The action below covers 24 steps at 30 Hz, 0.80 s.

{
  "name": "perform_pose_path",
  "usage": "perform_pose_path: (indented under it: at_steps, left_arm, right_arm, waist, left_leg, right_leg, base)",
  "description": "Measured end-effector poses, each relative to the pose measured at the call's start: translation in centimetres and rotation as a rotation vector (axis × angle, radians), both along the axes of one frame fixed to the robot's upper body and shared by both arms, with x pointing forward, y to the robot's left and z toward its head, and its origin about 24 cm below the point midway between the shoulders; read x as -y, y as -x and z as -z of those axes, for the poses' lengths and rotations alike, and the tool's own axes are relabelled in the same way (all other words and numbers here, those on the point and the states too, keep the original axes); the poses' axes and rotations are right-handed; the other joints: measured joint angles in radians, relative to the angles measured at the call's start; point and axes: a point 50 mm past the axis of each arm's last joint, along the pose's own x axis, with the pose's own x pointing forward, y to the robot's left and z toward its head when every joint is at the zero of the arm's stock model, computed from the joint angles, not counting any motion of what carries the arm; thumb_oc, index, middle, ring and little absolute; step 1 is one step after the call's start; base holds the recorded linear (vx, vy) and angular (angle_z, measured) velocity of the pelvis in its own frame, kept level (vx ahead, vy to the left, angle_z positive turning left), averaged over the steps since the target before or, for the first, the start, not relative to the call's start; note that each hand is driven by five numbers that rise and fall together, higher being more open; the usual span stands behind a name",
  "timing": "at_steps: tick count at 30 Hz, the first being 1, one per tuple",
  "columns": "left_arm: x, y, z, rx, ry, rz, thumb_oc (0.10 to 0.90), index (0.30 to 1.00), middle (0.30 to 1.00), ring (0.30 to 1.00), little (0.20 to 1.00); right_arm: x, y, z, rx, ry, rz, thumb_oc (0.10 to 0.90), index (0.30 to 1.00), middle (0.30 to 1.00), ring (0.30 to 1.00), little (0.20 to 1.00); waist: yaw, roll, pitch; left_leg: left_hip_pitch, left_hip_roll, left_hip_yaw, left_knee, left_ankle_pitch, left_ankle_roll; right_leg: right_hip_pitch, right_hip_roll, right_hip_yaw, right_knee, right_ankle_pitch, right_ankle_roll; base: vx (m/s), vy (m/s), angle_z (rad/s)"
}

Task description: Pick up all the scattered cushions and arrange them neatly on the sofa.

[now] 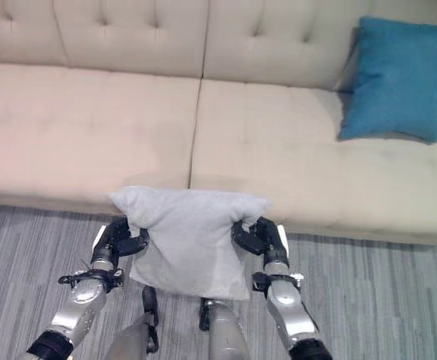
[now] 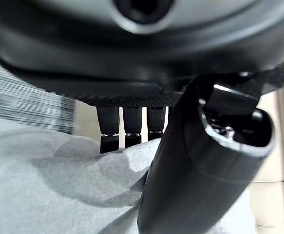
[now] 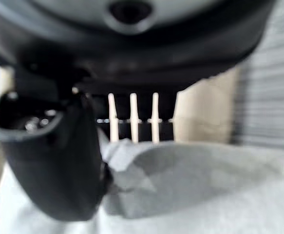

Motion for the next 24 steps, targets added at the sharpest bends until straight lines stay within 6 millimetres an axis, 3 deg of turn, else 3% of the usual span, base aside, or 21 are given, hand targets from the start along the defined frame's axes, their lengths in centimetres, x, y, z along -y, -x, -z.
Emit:
perform_pose_path:
  at_steps: [2, 4, 7, 9, 11, 13, 14, 16, 18, 21, 24]
  left_arm:
    - [0.1, 0.7, 0.6, -0.025, -0.001, 0.02, 0.4, 0.3, 0.3, 0.3, 0.3]
    - [0.5, 0.9, 0.8, -0.032, 0.012, 0.025, 0.4, 0.3, 0.3, 0.3, 0.3]
    - [0.8, 1.1, 1.0, -0.038, 0.013, 0.045, 0.4, 0.3, 0.3, 0.3, 0.3]
    - [0.9, 1.1, 1.1, -0.044, 0.004, 0.051, 0.4, 0.3, 0.3, 0.3, 0.3]
    - [0.7, 1.7, 1.8, -0.075, 0.004, 0.042, 0.4, 0.3, 0.3, 0.3, 0.3]
    - [0.5, 3.4, 3.1, -0.138, 0.007, 0.027, 0.4, 0.3, 0.3, 0.3, 0.3]
    - [0.4, 3.9, 3.4, -0.155, 0.007, 0.028, 0.4, 0.3, 0.3, 0.3, 0.3]
    - [0.0, 4.1, 3.5, -0.168, -0.009, 0.03, 0.4, 0.3, 0.3, 0.3, 0.3]
    - [-0.4, 4.1, 3.5, -0.172, -0.02, 0.029, 0.4, 0.3, 0.3, 0.3, 0.3]
    - [-1.2, 3.9, 3.3, -0.165, -0.032, 0.004, 0.4, 0.3, 0.3, 0.3, 0.3]
    - [-2.2, 3.6, 2.9, -0.154, -0.067, -0.004, 0.4, 0.3, 0.3, 0.3, 0.3]
  right_arm:
    - [0.4, 0.6, 0.1, -0.003, -0.003, 0.001, 0.4, 0.3, 0.3, 0.3, 0.3]
    - [0.6, 0.6, 0.0, -0.003, 0.001, 0.005, 0.4, 0.3, 0.3, 0.3, 0.3]
    - [1.0, 1.0, 0.4, -0.026, 0.016, 0.017, 0.4, 0.3, 0.3, 0.3, 0.3]
    - [1.0, 1.0, 0.4, -0.025, 0.013, 0.025, 0.4, 0.3, 0.3, 0.3, 0.3]
    - [0.8, 1.1, 0.6, -0.035, 0.016, 0.017, 0.4, 0.3, 0.3, 0.3, 0.3]
    - [0.5, 1.7, 1.3, -0.074, 0.029, -0.008, 0.4, 0.3, 0.3, 0.3, 0.3]
    - [0.4, 1.9, 1.6, -0.087, 0.023, -0.006, 0.4, 0.3, 0.3, 0.3, 0.3]
    - [-0.1, 2.2, 2.0, -0.102, 0.001, -0.003, 0.4, 0.3, 0.3, 0.3, 0.3]
    - [-0.4, 2.2, 2.0, -0.099, -0.01, -0.008, 0.4, 0.3, 0.3, 0.3, 0.3]
    - [-1.3, 2.2, 2.3, -0.114, -0.02, -0.052, 0.4, 0.3, 0.3, 0.3, 0.3]
    - [-2.0, 1.9, 2.2, -0.111, -0.036, -0.08, 0.4, 0.3, 0.3, 0.3, 0.3]
  waist:
    - [0.017, -0.025, -0.033]
    - [0.024, -0.022, -0.066]
    - [0.031, -0.04, -0.084]
    - [0.033, -0.049, -0.081]
    - [0.058, -0.056, -0.079]
    - [0.052, -0.028, -0.092]
    - [0.053, -0.024, -0.099]
    - [0.04, -0.053, -0.115]
    - [0.038, -0.056, -0.117]
    - [0.066, -0.041, -0.112]
    - [0.068, -0.015, -0.093]
  left_leg:
    - [0.011, 0.0, -0.003, 0.122, 0.015, -0.022]
    - [0.011, 0.01, -0.004, 0.147, 0.012, -0.023]
    - [0.049, 0.015, 0.0, 0.0, 0.001, -0.025]
    - [0.014, 0.003, -0.013, -0.015, 0.001, -0.025]
    - [0.001, -0.012, -0.042, -0.069, 0.009, -0.016]
    - [0.043, -0.005, -0.035, -0.118, 0.028, -0.001]
    - [0.056, -0.009, -0.033, -0.117, 0.1, 0.036]
    - [0.072, -0.057, -0.005, -0.135, 0.082, 0.06]
    - [0.088, -0.086, 0.019, -0.145, 0.076, 0.081]
    - [0.122, -0.101, 0.056, -0.152, 0.06, 0.102]
    - [0.165, -0.104, 0.059, -0.153, 0.029, 0.142]
  right_leg:
    - [0.101, -0.002, 0.008, -0.065, 0.006, -0.008]
    - [0.136, 0.011, 0.01, -0.1, 0.016, -0.018]
    - [0.203, 0.037, 0.021, -0.191, 0.058, -0.045]
    - [0.233, 0.046, 0.041, -0.248, 0.067, -0.053]
    - [0.264, 0.05, 0.077, -0.295, 0.1, -0.037]
    - [0.322, 0.068, 0.109, -0.313, 0.091, -0.005]
    - [0.335, 0.065, 0.125, -0.312, 0.08, 0.01]
    - [0.331, 0.013, 0.136, -0.309, 0.065, 0.043]
    - [0.323, -0.019, 0.145, -0.289, 0.06, 0.06]
    - [0.24, -0.057, 0.159, -0.103, 0.012, 0.126]
    - [0.142, -0.071, 0.159, 0.142, 0.012, 0.157]
  base:
    - [0.15, -0.014, -0.06]
    - [0.27, 0.03, -0.07]
    - [0.23, 0.064, -0.05]
    - [0.21, 0.078, -0.24]
    - [0.26, 0.119, -0.63]
    - [0.21, 0.14, -0.72]
    - [0.22, 0.176, -0.61]
    - [0.18, 0.193, -0.24]
    - [0.11, 0.195, -0.3]
    - [0.09, 0.168, -0.34]
    - [0.13, 0.102, -0.1]
